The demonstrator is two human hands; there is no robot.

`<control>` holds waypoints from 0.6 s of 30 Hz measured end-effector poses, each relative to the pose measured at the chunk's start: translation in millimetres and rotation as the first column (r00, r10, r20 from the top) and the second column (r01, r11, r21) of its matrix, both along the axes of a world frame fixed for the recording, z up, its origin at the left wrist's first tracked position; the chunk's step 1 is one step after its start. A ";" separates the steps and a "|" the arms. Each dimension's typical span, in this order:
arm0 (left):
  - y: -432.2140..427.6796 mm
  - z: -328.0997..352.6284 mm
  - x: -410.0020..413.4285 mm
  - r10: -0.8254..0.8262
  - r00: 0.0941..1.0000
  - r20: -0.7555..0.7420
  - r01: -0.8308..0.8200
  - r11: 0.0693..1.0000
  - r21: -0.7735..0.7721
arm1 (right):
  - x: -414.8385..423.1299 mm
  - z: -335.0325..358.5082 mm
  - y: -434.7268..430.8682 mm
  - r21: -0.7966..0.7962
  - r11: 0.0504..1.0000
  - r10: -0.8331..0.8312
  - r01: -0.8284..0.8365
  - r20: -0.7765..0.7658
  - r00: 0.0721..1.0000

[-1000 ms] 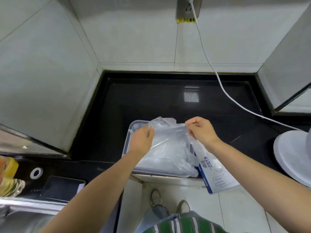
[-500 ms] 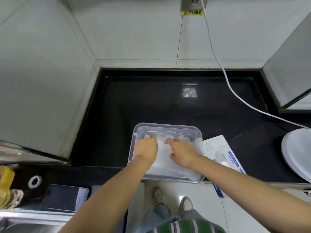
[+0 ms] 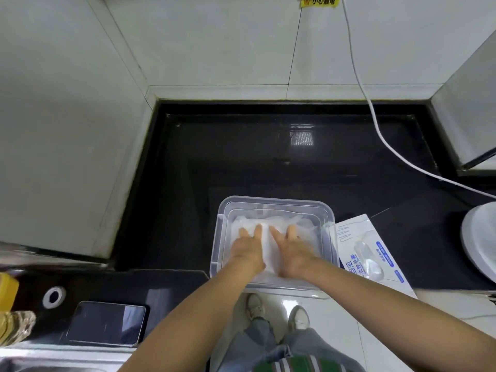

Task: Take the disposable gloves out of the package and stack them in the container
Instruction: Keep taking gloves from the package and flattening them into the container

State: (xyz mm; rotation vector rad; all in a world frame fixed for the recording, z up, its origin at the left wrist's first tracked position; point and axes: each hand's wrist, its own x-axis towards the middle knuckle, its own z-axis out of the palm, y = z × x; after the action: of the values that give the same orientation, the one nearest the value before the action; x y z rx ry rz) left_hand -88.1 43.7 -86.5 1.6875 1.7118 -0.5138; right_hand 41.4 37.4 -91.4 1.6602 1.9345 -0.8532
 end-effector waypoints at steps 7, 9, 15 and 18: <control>-3.1 -15.2 -10.2 0.007 1.000 -0.022 -0.007 1.000 -0.019 | 11.0 3.8 0.7 -0.007 1.000 -0.012 0.012 0.052 0.999; -4.0 -15.4 -8.9 0.018 0.999 -0.032 -0.019 0.999 -0.027 | 11.5 14.4 4.6 -0.019 1.000 0.008 -0.008 0.028 1.000; -2.3 30.1 3.2 -0.031 0.995 -0.091 0.061 0.933 0.354 | 42.6 68.2 17.9 0.320 0.927 -0.024 0.195 -0.469 0.883; -3.4 58.5 20.8 -0.002 1.000 0.031 -0.015 0.845 0.535 | 84.6 84.8 19.3 0.373 0.842 -0.109 0.390 -0.590 0.800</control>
State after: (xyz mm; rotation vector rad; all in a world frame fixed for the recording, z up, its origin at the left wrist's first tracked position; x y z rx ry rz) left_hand -67.3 40.3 -28.0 2.0527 1.9565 0.0128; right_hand 126.0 56.7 -6.7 2.1940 2.5050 -1.1194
